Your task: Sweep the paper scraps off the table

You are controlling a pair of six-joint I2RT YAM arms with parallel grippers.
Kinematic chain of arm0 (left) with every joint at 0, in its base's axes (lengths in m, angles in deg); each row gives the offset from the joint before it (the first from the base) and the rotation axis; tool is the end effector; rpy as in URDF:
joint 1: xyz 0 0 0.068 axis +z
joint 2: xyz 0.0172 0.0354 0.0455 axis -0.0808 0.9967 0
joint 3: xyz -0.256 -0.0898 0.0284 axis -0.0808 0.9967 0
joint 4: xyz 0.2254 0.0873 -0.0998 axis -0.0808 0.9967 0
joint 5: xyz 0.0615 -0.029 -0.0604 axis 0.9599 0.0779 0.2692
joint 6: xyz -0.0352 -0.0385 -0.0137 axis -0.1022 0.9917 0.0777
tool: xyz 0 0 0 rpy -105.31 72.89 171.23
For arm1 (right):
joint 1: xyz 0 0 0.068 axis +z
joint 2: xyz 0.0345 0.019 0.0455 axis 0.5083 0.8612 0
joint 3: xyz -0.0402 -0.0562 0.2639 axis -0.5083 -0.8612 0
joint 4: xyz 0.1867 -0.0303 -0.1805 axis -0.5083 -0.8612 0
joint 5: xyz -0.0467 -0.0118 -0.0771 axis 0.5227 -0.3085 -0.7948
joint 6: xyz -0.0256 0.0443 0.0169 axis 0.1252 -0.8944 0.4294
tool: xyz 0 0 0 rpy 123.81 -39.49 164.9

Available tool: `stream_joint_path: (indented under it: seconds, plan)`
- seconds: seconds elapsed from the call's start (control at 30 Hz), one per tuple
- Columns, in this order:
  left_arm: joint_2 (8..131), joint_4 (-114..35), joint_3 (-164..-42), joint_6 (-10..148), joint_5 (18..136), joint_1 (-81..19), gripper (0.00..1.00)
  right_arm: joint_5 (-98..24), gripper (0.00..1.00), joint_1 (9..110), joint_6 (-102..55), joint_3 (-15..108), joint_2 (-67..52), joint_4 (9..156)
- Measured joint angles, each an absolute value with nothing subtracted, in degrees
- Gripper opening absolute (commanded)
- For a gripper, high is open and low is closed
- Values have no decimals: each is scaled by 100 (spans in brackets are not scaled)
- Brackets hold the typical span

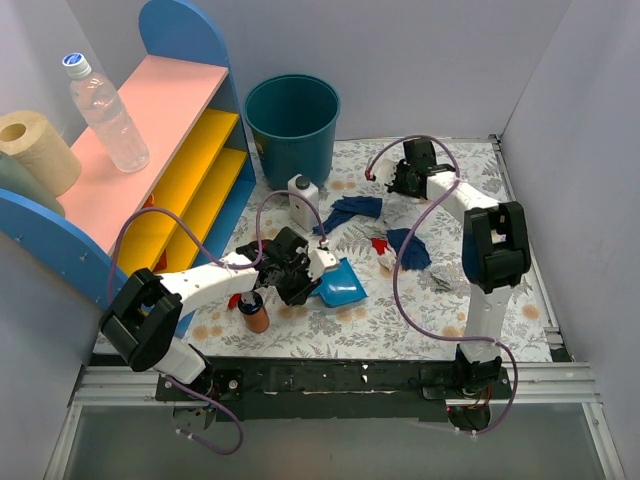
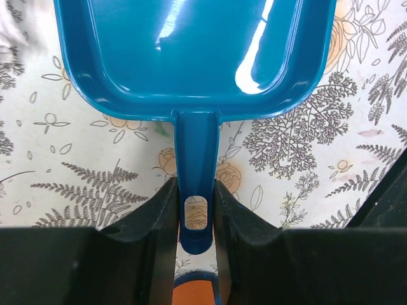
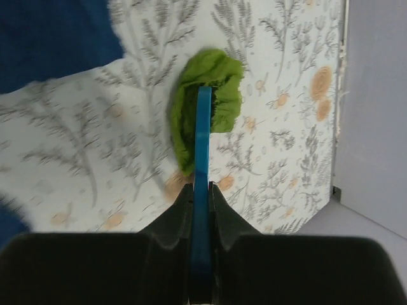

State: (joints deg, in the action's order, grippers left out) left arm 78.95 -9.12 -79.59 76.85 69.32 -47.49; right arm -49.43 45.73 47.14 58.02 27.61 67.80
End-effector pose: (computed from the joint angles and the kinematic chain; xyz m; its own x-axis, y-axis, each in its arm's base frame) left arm 0.1963 -0.1955 0.1815 -0.8678 0.3771 -0.3235 0.4836 0.7904 -0.3759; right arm 0.4432 0.1174 0.2071 -0.1095 -0.9584 -0.2637 -0.6981 0.2630 -0.6659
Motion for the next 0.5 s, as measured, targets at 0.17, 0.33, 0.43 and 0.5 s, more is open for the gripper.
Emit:
stream_joint_path:
  seconds: [0.17,0.33,0.43,0.5]
  plan:
    - [7901,-838,-8127,7737,7138,-4751,0,-4172,1,4575,4360,5369,1718,5689]
    - [8126,-484,-8538,7720,7334,-4749,0,-3660,1,4636,3735,4790,374,4963]
    - [8295,-304,-8735,7707,7454,-4749,0,-3732,1,4675,3187,4705,-214,4802]
    - [8389,-221,-8822,7689,7557,-4749,0,-3890,1,4671,2682,4716,-444,4812]
